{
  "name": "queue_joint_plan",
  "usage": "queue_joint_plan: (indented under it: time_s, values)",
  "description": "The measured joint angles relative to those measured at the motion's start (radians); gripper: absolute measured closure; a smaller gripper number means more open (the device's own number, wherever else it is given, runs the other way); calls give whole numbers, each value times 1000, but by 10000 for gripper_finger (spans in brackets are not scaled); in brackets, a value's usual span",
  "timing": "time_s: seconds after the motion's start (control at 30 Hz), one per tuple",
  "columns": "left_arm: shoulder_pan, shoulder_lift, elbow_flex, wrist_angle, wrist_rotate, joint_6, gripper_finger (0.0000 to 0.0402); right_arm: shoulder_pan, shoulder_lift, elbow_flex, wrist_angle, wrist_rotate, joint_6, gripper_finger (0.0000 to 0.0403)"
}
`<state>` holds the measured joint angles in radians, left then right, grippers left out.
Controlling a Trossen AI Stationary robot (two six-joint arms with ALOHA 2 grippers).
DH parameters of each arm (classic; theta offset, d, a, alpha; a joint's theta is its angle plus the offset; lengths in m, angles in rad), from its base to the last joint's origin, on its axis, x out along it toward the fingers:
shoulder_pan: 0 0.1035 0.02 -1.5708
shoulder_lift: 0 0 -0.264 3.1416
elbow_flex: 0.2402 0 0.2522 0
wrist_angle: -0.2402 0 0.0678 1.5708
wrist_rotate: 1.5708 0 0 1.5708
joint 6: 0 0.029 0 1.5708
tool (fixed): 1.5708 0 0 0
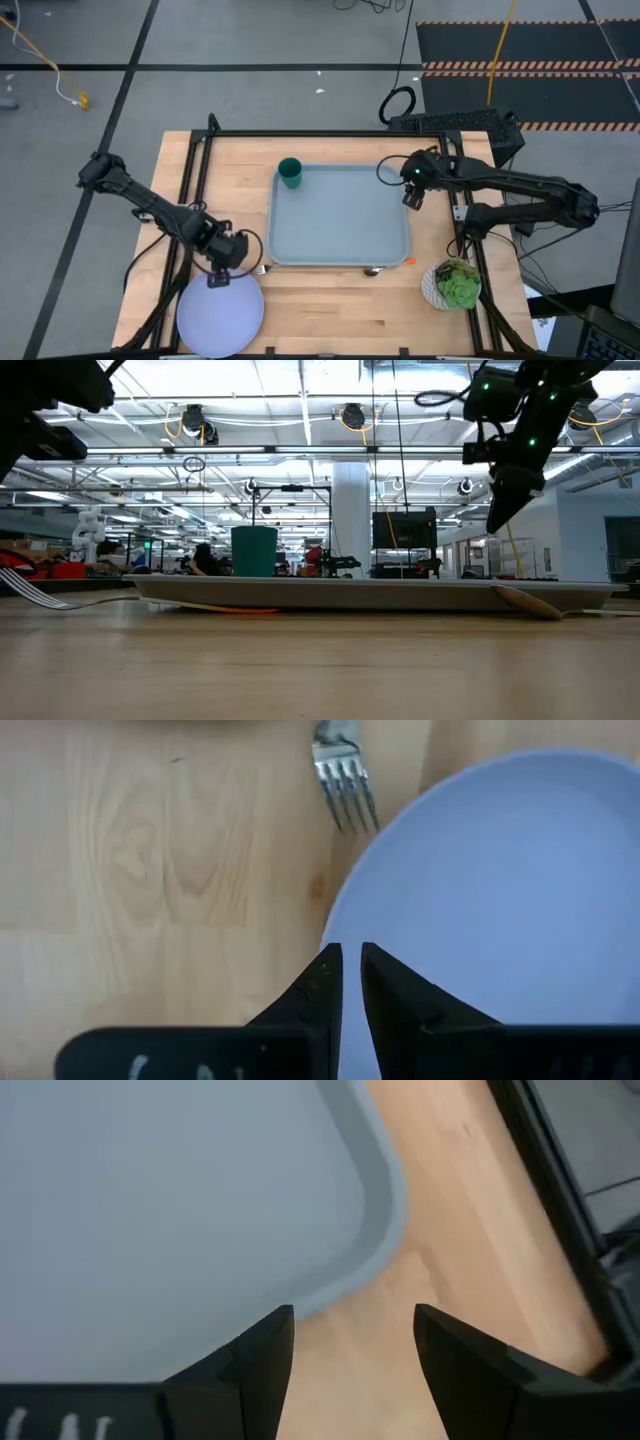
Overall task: Pick and place plate/cup/fork/spoon on tray
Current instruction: Put the violet plate on the gray serving tray to the bottom right of the green cup
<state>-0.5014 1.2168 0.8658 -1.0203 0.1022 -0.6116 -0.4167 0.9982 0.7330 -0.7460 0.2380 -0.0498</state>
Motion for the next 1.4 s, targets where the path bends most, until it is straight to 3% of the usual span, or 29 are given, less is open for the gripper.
queue_joint_plan:
  time_s: [0.13, 0.27, 0.57, 0.73, 1.07, 1.17, 1.4]
  values:
    - [-31, 0, -7, 7, 6, 54, 359, 10, -54, 0, 6, -56, 38, 204]
    - [-44, 0, -52, 7, 7, 3, 343, 41, -86, 0, 12, -59, 50, 204]
    - [-50, 1, -87, 47, 29, -56, 221, 82, -93, 0, 35, -58, 51, 204]
    - [-50, 25, -87, 64, 23, -84, 186, 95, -93, 0, 36, -58, 65, 204]
    - [-50, 202, -87, 87, 63, -52, 212, 122, -93, 0, 50, -57, 68, 204]
    - [-50, 252, -87, 88, 63, -105, 228, 133, -93, 0, 50, -57, 89, 204]
    - [-50, 287, -88, 90, 109, -102, 293, 156, -93, 0, 63, -57, 91, 204]
